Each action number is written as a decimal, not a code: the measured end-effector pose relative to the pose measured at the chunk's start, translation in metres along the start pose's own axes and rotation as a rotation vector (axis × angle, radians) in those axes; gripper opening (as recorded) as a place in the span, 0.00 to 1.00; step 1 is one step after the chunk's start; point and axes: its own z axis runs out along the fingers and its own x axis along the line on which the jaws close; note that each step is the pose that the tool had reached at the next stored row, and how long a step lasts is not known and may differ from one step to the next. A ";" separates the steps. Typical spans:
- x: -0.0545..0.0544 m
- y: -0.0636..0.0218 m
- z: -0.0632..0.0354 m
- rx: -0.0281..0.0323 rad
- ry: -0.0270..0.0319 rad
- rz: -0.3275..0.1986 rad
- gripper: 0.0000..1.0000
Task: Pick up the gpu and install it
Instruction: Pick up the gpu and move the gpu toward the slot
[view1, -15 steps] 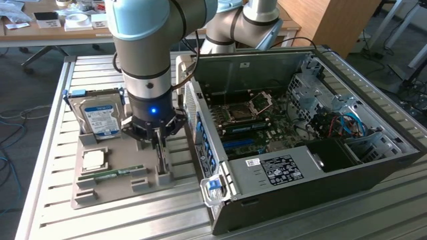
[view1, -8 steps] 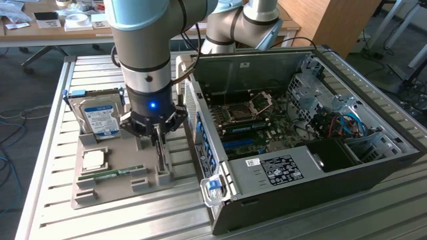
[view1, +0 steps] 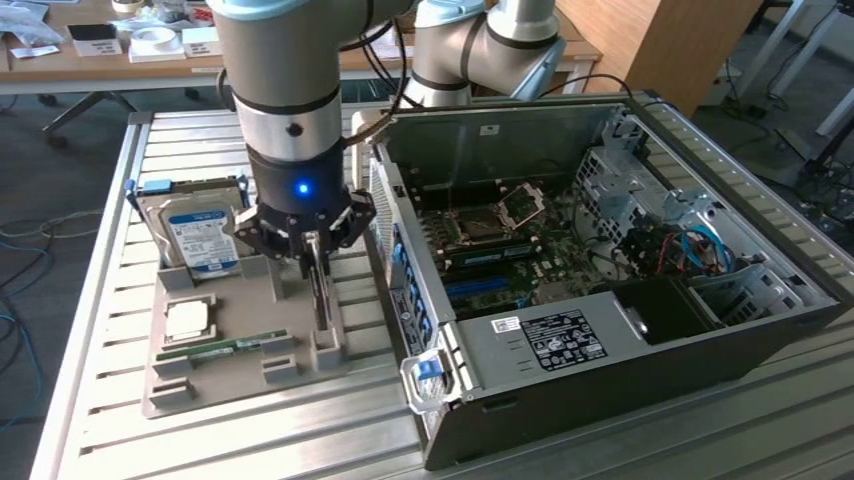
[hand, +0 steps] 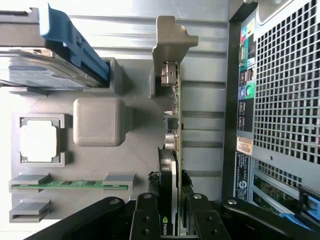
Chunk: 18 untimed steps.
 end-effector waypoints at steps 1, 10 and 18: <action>0.000 0.0001 -0.0037 0.0000 0.0000 0.000 0.27; -0.001 0.0016 -0.0372 0.0001 -0.0001 0.003 0.27; -0.003 0.0029 -0.0681 0.0001 -0.0002 0.005 0.27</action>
